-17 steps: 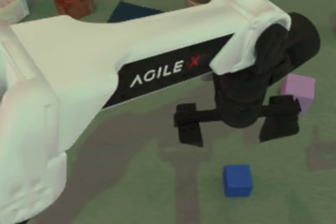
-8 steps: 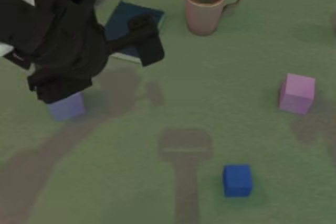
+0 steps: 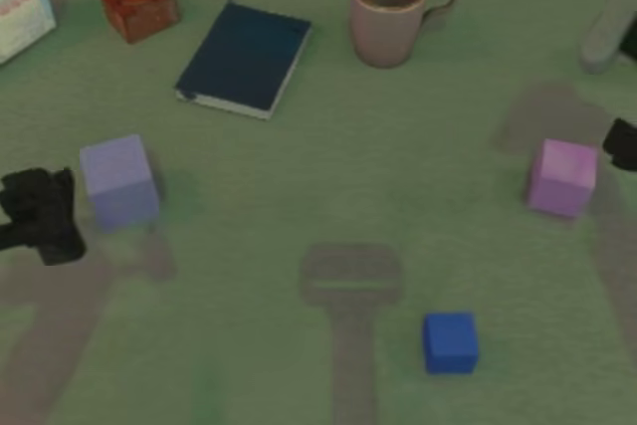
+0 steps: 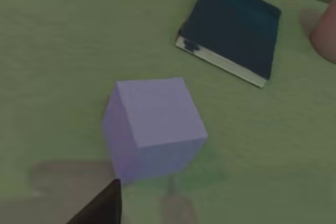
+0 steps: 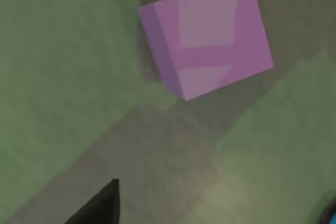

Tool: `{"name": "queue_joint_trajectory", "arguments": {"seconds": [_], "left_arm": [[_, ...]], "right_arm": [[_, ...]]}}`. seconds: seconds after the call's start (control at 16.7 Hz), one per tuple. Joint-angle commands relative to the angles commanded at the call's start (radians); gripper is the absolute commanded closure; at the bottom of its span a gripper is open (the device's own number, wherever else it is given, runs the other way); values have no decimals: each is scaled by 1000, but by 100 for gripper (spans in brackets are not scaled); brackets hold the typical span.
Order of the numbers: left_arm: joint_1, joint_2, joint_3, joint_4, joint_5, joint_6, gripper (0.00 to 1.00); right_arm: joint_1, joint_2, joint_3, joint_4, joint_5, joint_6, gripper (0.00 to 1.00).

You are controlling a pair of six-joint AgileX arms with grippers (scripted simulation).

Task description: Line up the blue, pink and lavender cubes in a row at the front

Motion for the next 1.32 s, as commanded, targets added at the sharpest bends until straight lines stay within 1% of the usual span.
{"name": "queue_joint_trajectory", "arguments": {"seconds": [0.18, 0.3, 0.54, 0.66, 1.02, 1.14, 1.32], "left_arm": [[105, -231, -209, 150, 10, 158, 0], [160, -356, -317, 237, 17, 249, 0], [229, -523, -443, 355, 28, 370, 0], [238, -549, -462, 372, 30, 389, 0], [238, -549, -462, 372, 30, 389, 0], [238, -549, -462, 372, 30, 389, 0], [238, -549, -462, 372, 30, 389, 0]], "right_arm": [[20, 224, 197, -128, 0, -117, 0], [30, 345, 306, -193, 1, -178, 0], [42, 492, 443, -270, 2, -254, 0], [44, 510, 463, -281, 2, -266, 0], [41, 516, 449, -264, 2, -267, 0], [43, 533, 408, -207, 2, -266, 0], [44, 571, 324, -73, 2, -264, 0]]}}
